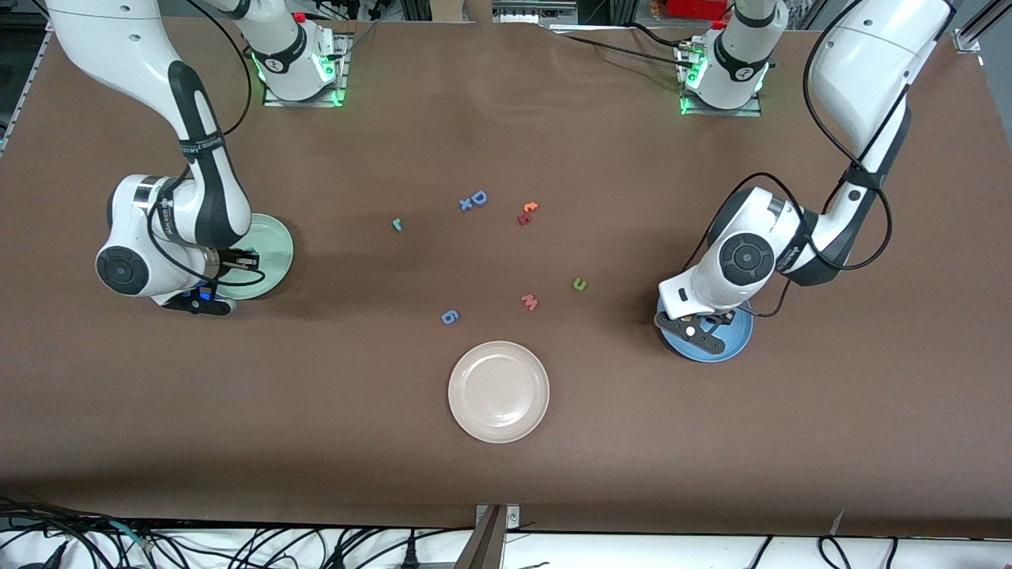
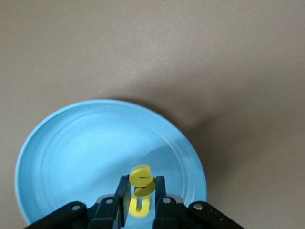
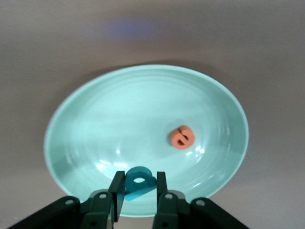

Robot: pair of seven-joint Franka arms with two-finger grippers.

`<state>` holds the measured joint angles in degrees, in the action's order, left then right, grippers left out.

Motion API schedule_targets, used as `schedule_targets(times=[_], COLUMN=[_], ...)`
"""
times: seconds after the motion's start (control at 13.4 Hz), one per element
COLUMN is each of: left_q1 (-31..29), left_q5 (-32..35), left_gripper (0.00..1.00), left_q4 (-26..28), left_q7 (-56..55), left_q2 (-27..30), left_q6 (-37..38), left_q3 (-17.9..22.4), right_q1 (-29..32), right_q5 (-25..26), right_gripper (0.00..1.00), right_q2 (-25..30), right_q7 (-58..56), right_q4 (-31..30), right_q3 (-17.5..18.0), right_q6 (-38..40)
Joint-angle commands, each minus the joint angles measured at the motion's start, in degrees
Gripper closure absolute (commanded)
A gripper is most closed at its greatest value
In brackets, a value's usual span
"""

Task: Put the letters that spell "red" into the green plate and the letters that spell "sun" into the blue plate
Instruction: 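Release both letters onto the plates and lift both grippers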

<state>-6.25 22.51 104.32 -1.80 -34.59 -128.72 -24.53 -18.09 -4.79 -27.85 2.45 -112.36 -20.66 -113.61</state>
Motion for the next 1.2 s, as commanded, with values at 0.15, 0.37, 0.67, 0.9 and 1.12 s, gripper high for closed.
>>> schedule_targets(times=[0.15, 0.37, 0.67, 0.9, 1.12], left_q1=[-0.60, -0.17, 0.80, 5.53, 9.75], left_q5=[2.09, 2.09, 1.30, 1.57, 2.09], left_gripper=[0.00, 0.00, 0.00, 0.00, 0.00], left_q4=[-1.84, -1.41, -1.40, -1.75, -1.67], left_q7=[0.74, 0.13, -4.24, -12.68, -16.21], left_q2=[-2.06, -0.93, 0.75, 0.31, -1.53], left_q6=[-1.18, 0.04, 1.98, 1.98, 1.46], left_q3=[-0.25, -0.60, -4.81, -6.23, -6.14], right_q1=[0.34, 0.42, 0.60, 0.60, -0.10], right_q5=[0.31, 0.40, 0.40, 0.40, 0.49], right_gripper=[0.78, 0.77, 0.23, 0.01, 0.01], right_q2=[1.40, 0.96, 0.69, 1.57, 2.63], right_q7=[4.22, 8.01, 8.28, 8.28, 8.28], right_q4=[-4.70, -5.85, -5.41, -3.84, 4.92], right_q3=[-2.63, -2.72, -2.72, -2.72, -2.02], right_q6=[-0.21, -0.12, -0.21, 0.23, 11.35])
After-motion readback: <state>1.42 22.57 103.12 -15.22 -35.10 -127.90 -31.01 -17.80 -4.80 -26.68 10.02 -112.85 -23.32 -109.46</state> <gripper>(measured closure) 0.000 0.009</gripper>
